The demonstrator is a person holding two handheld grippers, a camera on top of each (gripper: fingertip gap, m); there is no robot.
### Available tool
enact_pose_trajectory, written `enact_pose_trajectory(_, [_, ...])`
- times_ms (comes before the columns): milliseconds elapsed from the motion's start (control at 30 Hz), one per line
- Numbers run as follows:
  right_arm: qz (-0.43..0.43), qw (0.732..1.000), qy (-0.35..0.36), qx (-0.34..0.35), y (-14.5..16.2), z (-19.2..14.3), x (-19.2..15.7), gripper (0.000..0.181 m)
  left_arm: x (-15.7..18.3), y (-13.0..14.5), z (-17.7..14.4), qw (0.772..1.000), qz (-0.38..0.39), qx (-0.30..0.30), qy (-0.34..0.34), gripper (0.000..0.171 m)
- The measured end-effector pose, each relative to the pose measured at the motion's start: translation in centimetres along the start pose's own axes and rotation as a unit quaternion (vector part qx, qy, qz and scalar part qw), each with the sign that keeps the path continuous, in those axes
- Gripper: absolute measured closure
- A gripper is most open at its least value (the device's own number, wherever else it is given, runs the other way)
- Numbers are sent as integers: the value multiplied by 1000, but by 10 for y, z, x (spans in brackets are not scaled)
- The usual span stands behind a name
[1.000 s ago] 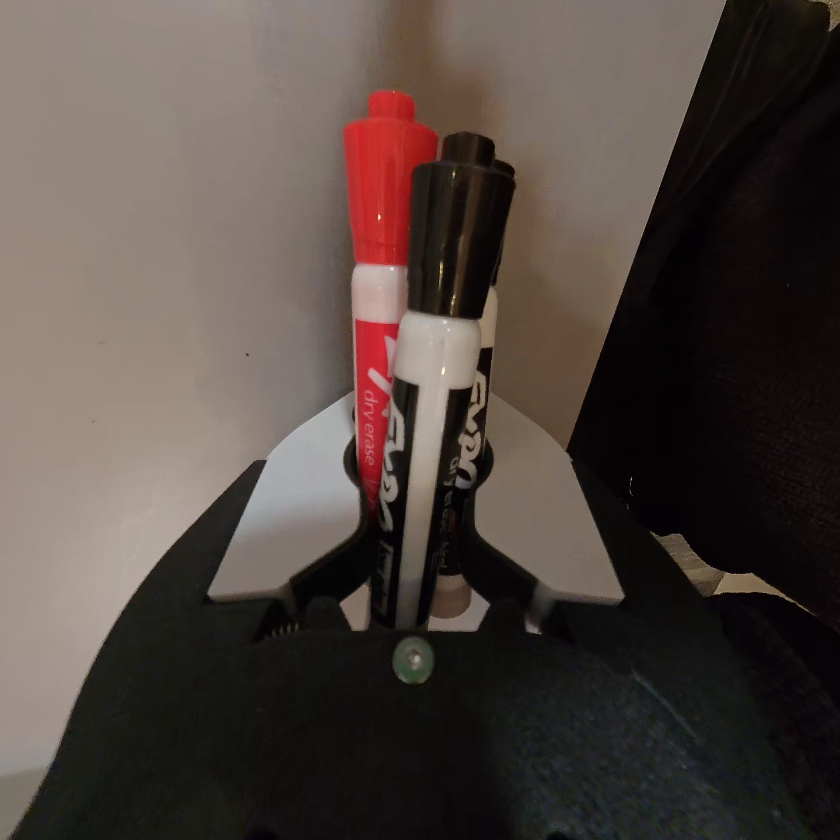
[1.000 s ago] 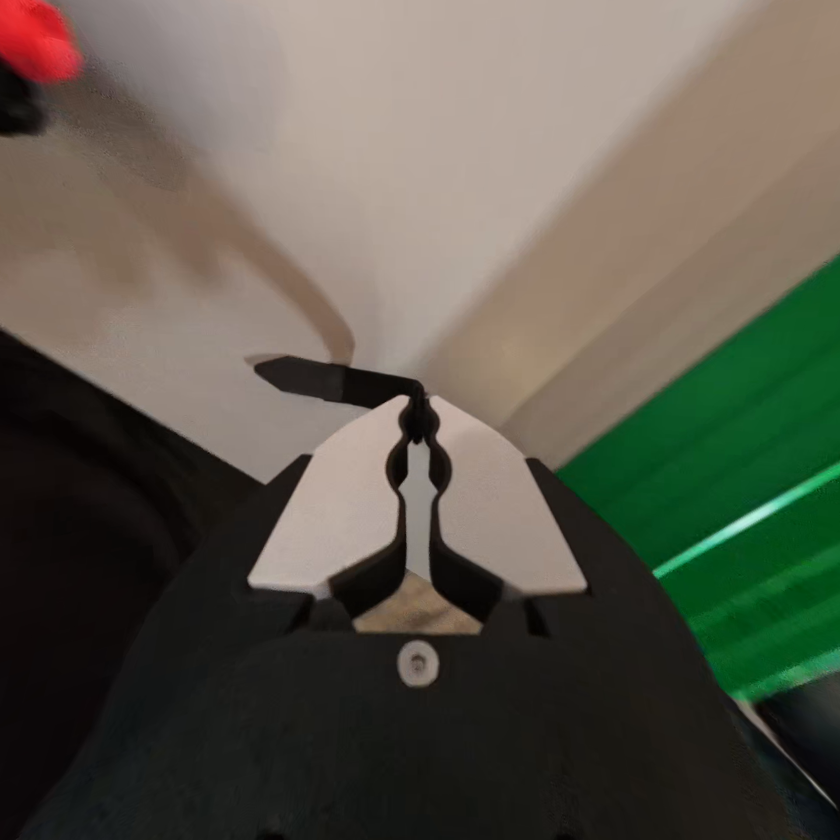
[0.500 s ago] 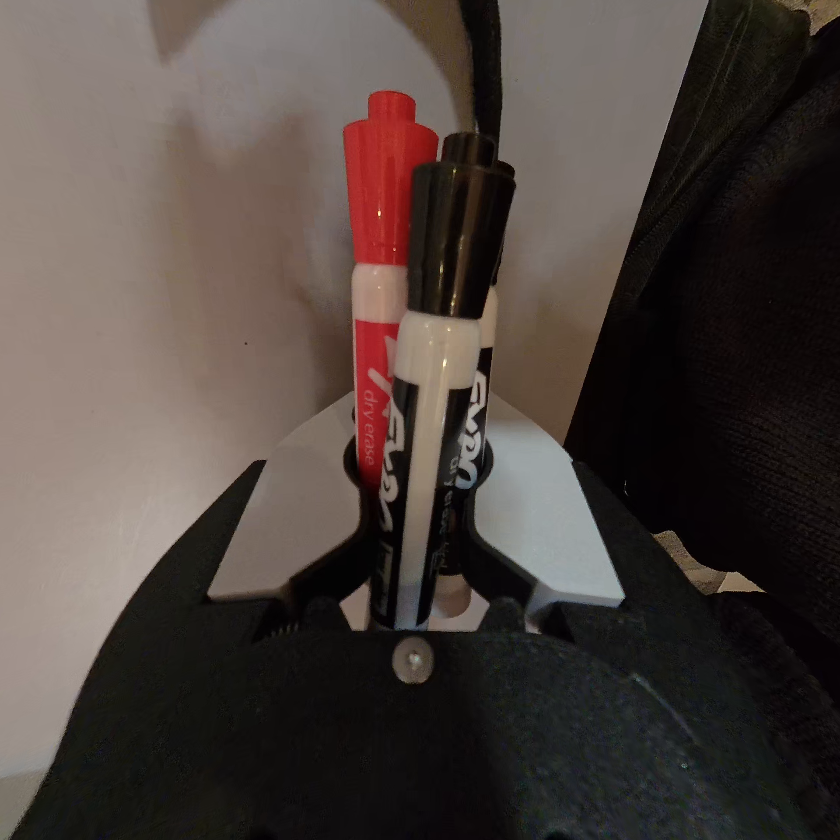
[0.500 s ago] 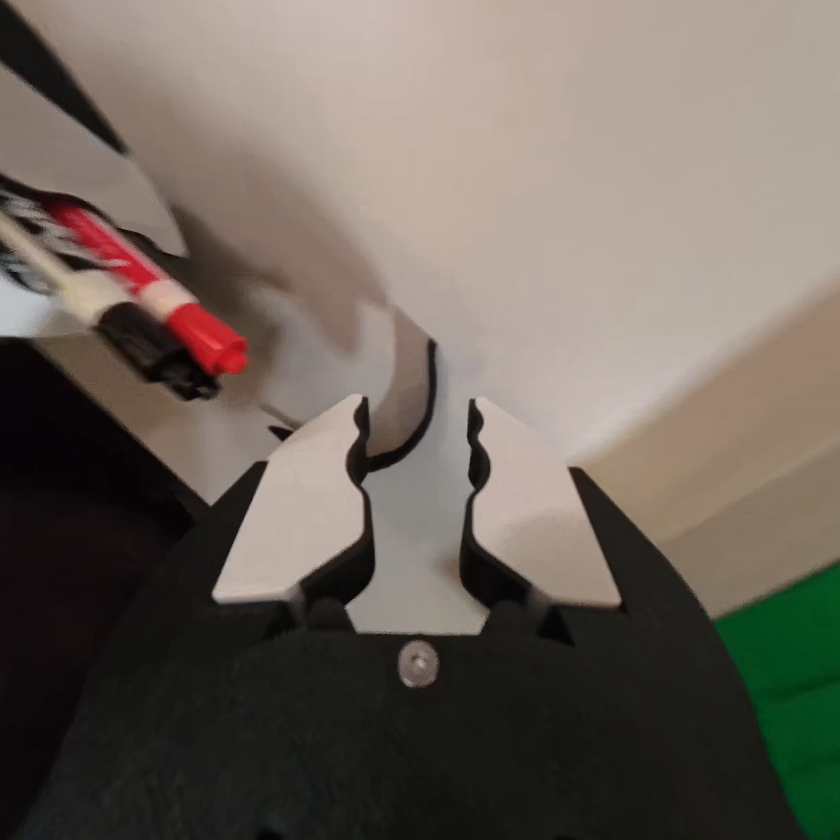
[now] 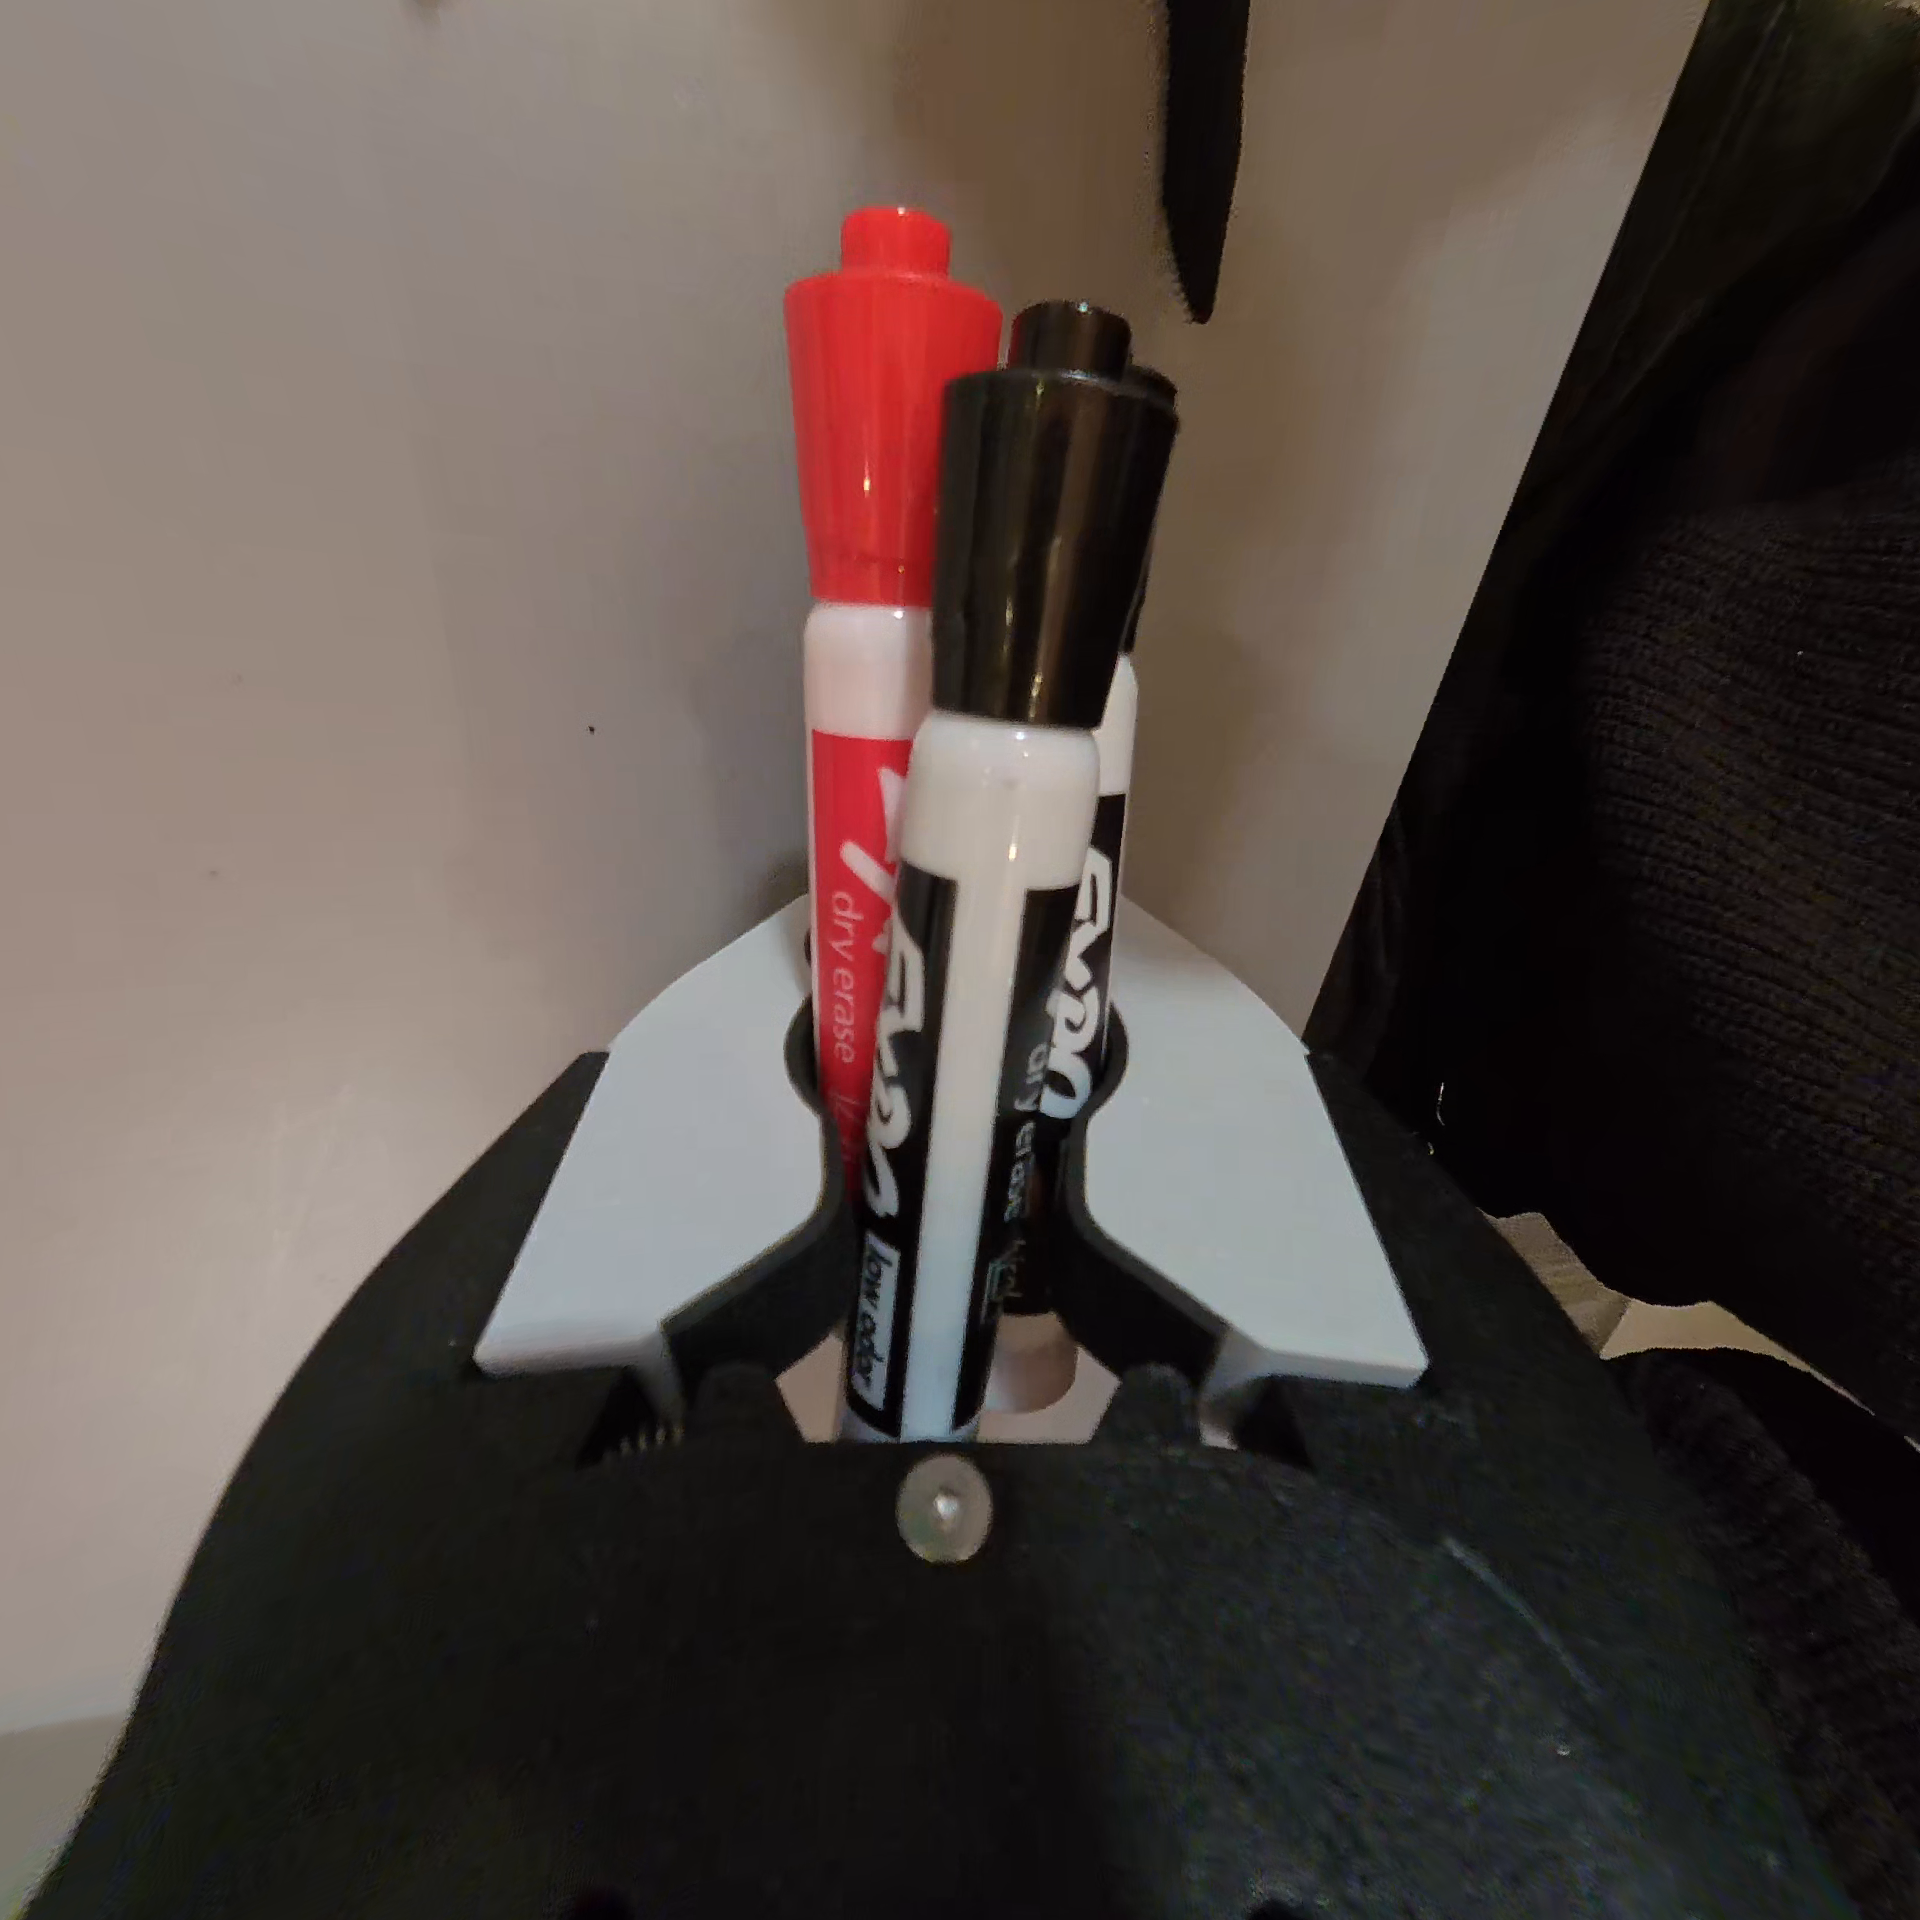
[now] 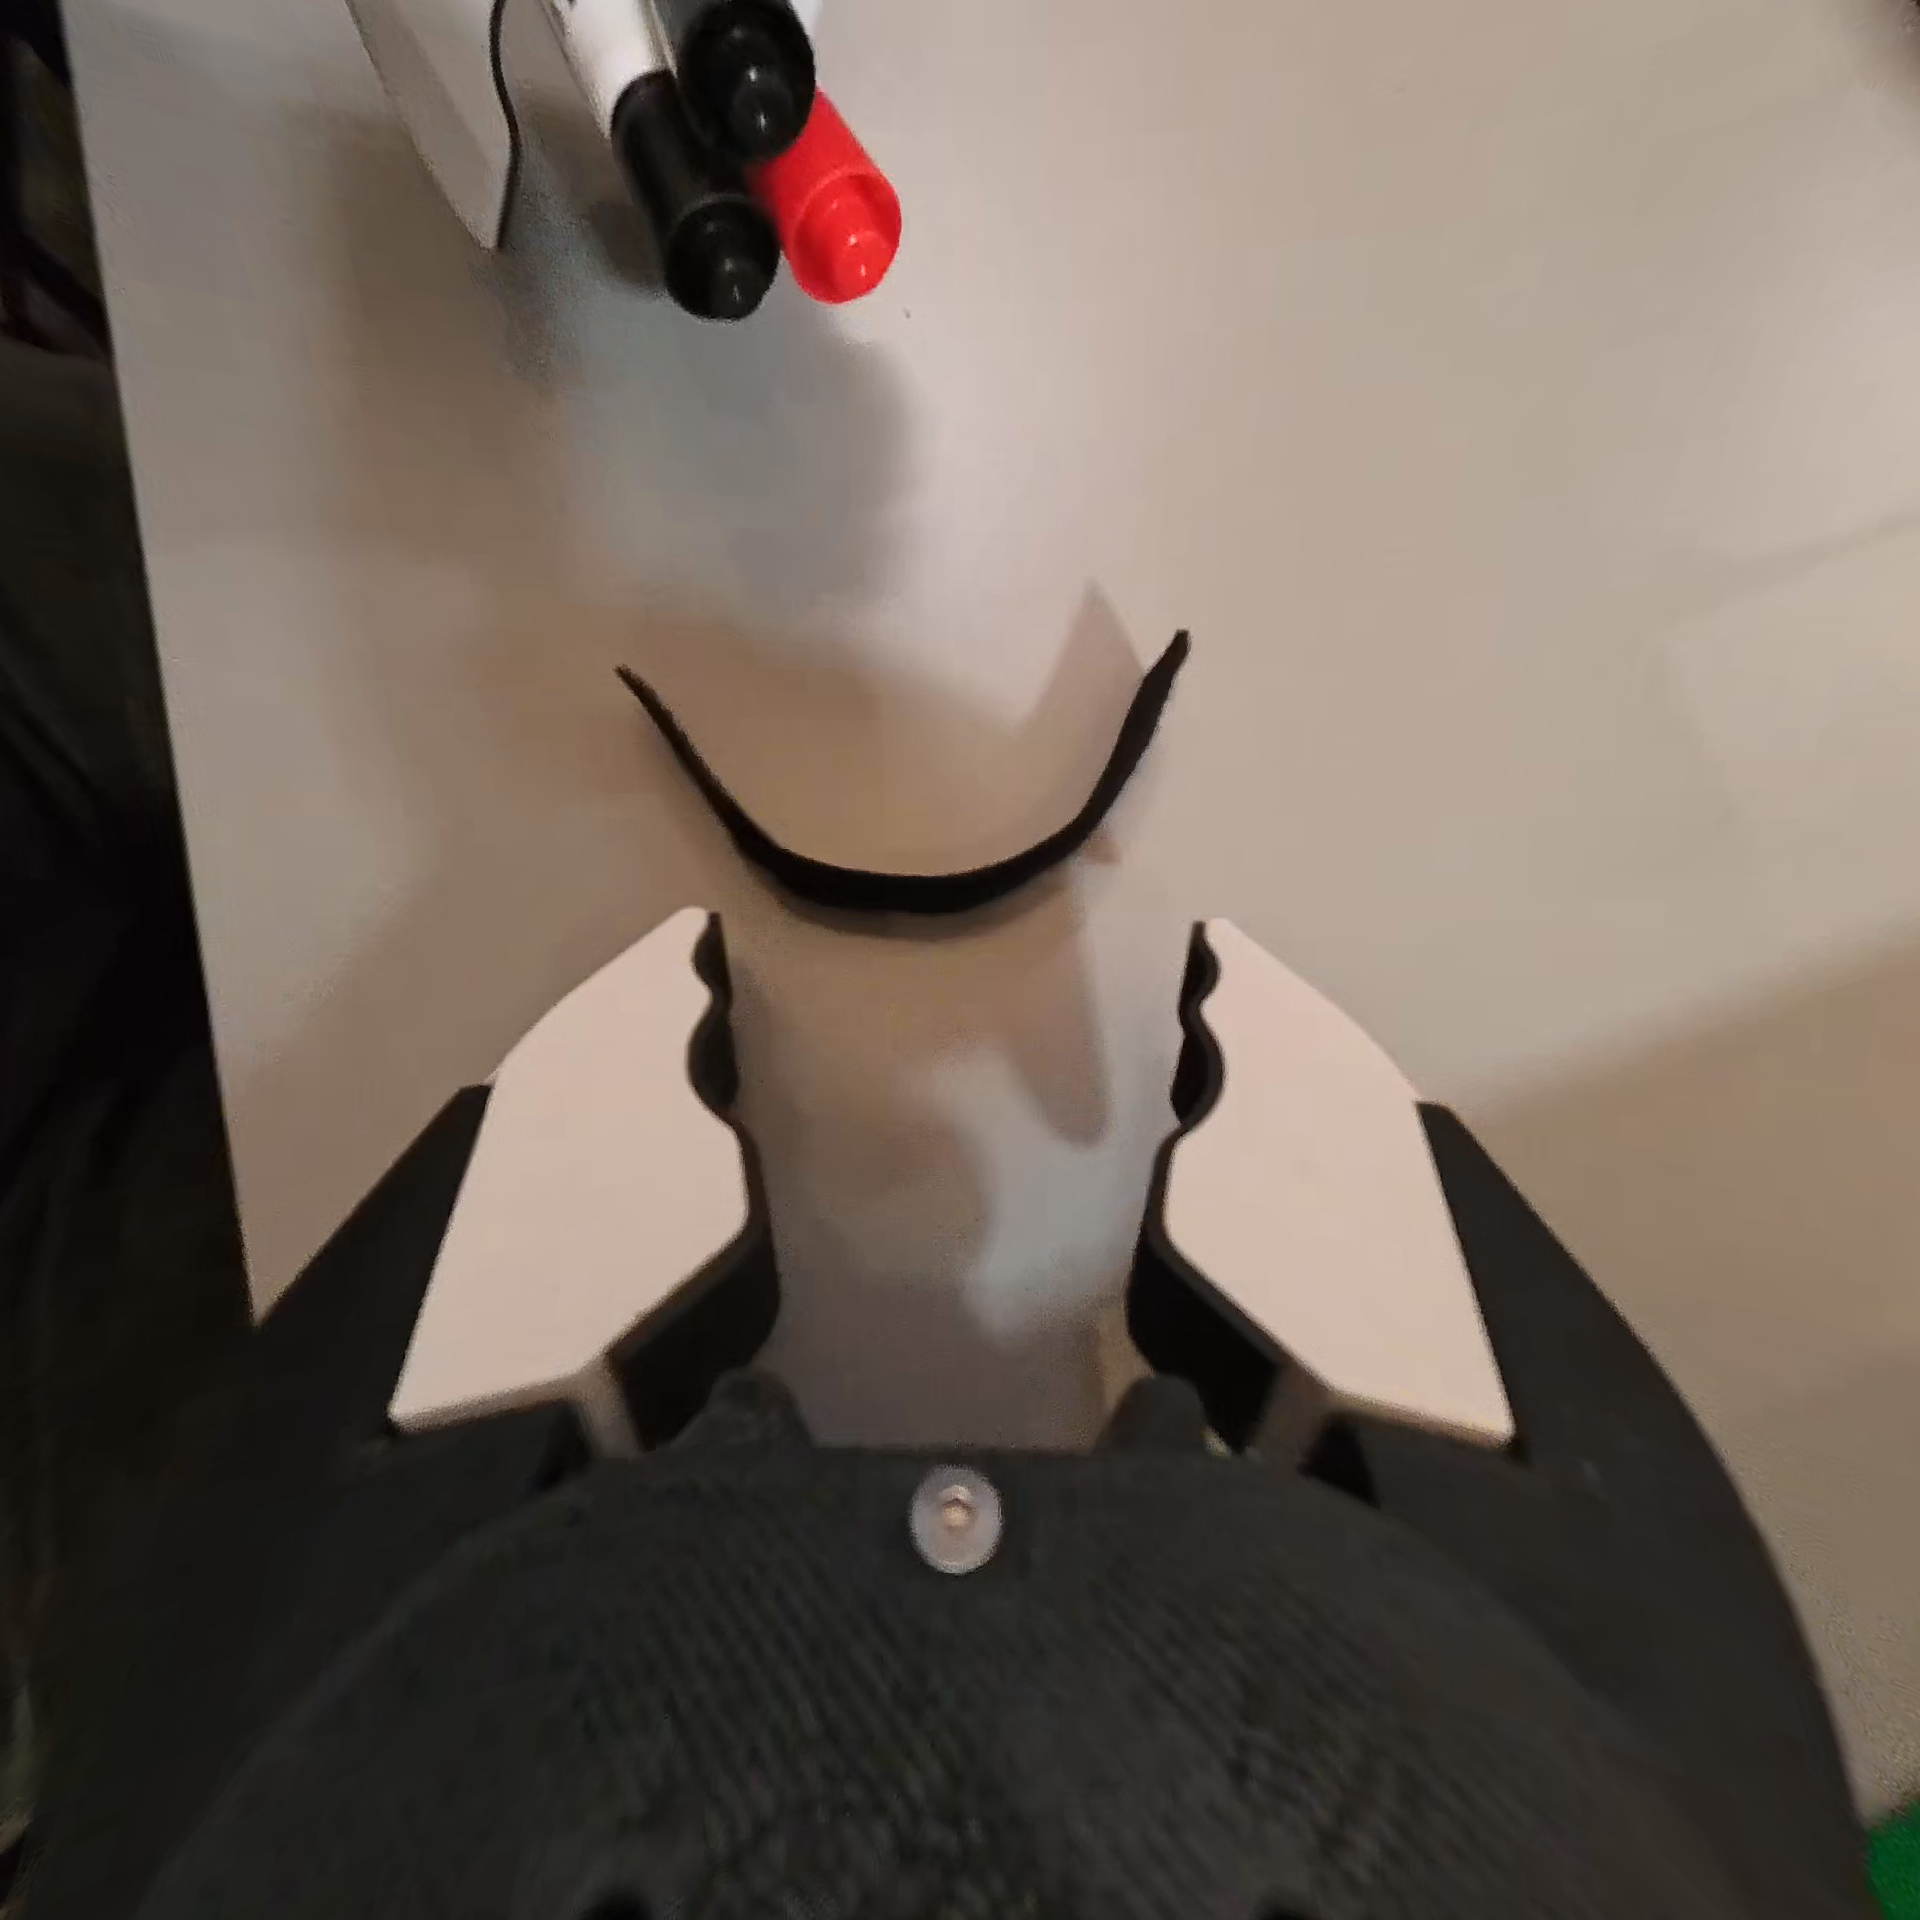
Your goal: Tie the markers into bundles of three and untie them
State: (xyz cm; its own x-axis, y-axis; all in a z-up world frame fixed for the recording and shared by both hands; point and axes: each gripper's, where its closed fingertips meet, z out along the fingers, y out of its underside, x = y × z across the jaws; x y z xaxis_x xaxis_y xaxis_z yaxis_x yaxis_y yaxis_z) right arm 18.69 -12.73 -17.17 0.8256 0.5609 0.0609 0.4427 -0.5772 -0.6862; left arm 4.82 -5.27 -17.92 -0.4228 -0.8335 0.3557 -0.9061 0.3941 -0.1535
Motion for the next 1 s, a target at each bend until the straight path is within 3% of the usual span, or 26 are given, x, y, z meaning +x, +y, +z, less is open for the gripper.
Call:
enact_pose_trajectory(133, [-8,1000,-30,-7,-4,19,5,93,1,-2,1,1000,-2,-1,2,128])
enact_pose_trajectory(267, [-27,998,-54,-26,-10,30,1,100,2,-3,2,1000,-5,-3,2,128])
enact_pose_trajectory(1000, [-36,998,-52,-9,-8,24,-10,140,2,-4,2,1000,0,1,6,128])
